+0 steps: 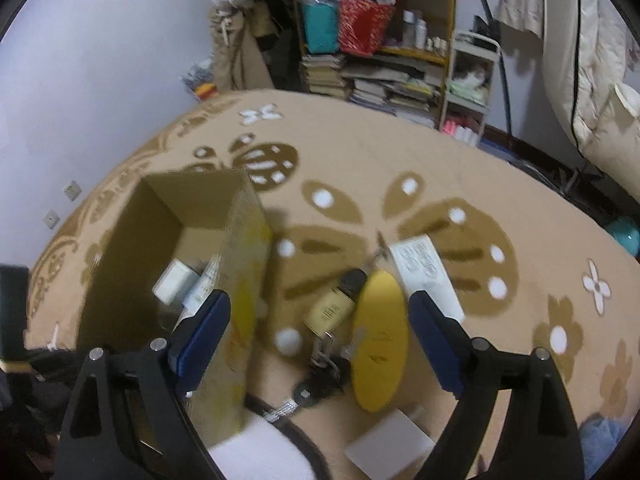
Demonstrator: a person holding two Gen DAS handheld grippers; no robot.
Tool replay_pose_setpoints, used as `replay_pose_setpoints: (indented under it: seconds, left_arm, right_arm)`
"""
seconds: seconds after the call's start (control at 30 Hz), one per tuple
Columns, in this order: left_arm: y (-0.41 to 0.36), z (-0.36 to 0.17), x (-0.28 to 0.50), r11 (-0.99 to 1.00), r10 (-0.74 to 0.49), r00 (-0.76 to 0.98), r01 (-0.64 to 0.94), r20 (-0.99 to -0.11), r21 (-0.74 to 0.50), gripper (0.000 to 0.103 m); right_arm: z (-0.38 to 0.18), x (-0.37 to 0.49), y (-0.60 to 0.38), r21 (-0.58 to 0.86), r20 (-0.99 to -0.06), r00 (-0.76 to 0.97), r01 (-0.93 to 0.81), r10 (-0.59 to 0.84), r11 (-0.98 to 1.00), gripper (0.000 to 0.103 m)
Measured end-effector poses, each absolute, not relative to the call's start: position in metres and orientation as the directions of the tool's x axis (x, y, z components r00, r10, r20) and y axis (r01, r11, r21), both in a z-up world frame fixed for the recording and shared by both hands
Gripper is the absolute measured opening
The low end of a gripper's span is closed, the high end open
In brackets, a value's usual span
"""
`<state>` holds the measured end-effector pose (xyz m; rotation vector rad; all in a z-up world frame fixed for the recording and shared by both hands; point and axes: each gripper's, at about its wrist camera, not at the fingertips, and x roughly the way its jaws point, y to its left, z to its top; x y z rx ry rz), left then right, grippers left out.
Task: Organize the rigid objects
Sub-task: 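Move the right gripper back to the white plug adapter, then grasp the white plug adapter with the right gripper and lift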
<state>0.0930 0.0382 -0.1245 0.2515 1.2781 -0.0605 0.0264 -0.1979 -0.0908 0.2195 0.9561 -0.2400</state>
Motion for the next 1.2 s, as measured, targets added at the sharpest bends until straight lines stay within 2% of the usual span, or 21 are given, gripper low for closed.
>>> replay_pose_setpoints:
  seconds: [0.27, 0.73, 0.8, 0.93, 1.0, 1.1, 1.2]
  left_arm:
    - [0.038, -0.125, 0.094, 0.971, 0.098, 0.290, 0.184, -0.952, 0.155, 0.014]
    - [0.036, -0.126, 0.094, 0.967, 0.111, 0.290, 0.189, -0.951, 0.171, 0.014]
    - [0.036, -0.126, 0.094, 0.967, 0.111, 0.289, 0.188, -0.951, 0.170, 0.014]
    - [0.036, -0.126, 0.094, 0.967, 0.112, 0.289, 0.189, -0.951, 0.172, 0.014]
    - [0.036, -0.126, 0.094, 0.967, 0.112, 0.290, 0.188, -0.951, 0.171, 0.014]
    - [0.037, -0.126, 0.094, 0.968, 0.109, 0.287, 0.186, -0.952, 0.167, 0.014]
    - [0.035, -0.126, 0.095, 0.967, 0.112, 0.288, 0.187, -0.951, 0.170, 0.014]
  right_arm:
    - [-0.128, -0.001, -0.228, 0.058, -0.891, 0.433, 0.403, -0.134, 0.913, 0.095]
    - [-0.168, -0.022, -0.243, 0.013, -0.955, 0.263, 0.507, -0.140, 0.862, 0.095]
    - [-0.172, -0.022, -0.242, 0.014, -0.960, 0.246, 0.513, -0.131, 0.858, 0.090]
    - [-0.182, -0.024, -0.244, 0.034, -0.975, 0.204, 0.545, -0.093, 0.838, 0.087]
    - [-0.189, -0.025, -0.245, 0.049, -0.982, 0.180, 0.564, -0.065, 0.824, 0.078]
    - [-0.201, -0.027, -0.246, 0.105, -0.988, 0.156, 0.590, 0.014, 0.801, 0.077]
    - [-0.199, -0.026, -0.244, 0.095, -0.985, 0.170, 0.595, -0.009, 0.798, 0.066]
